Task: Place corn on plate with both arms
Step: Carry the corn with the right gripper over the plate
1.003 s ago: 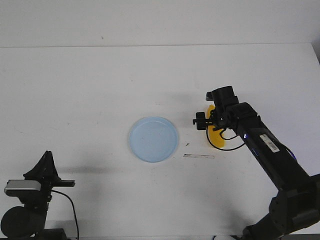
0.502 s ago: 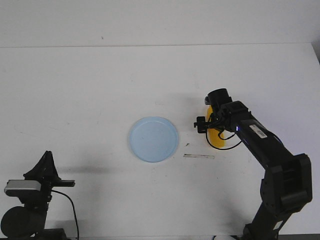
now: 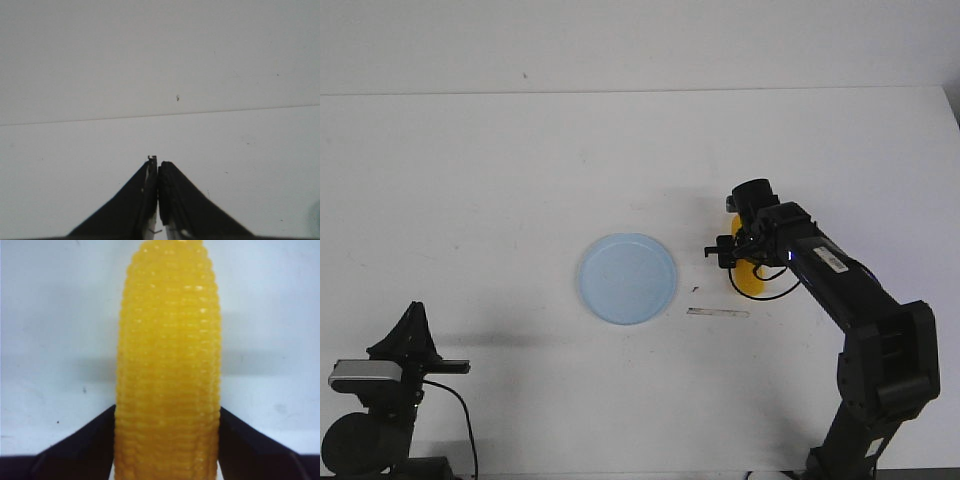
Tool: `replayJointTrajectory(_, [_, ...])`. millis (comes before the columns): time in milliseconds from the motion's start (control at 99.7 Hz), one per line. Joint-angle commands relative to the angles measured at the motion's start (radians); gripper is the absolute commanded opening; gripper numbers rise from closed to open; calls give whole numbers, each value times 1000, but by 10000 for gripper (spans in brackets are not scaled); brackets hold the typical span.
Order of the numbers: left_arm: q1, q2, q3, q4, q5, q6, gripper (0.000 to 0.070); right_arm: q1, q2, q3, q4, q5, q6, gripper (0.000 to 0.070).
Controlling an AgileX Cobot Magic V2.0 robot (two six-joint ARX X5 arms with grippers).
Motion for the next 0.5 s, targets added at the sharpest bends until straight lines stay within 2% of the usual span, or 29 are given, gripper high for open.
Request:
replayJointTrajectory(0, [2, -2, 8, 11, -6, 5, 9, 5, -6, 33, -6, 2, 5, 333])
replayJointTrajectory(110, [2, -2, 8, 11, -6, 5, 9, 23, -43, 56, -8, -2, 5, 332])
replayJointTrajectory(171, [2, -2, 8, 11, -6, 5, 9, 45, -62, 66, -6, -32, 5, 332])
replayJointTrajectory(251, [2, -2, 8, 11, -6, 5, 9, 81, -80, 69, 14, -122, 4, 332])
replayJointTrajectory(391, [2, -2, 8, 11, -6, 5, 9, 166, -79, 69, 72, -325, 5, 333])
replayJointTrajectory(492, [2, -2, 8, 11, -6, 5, 9, 234, -59, 69, 121, -396, 7, 334])
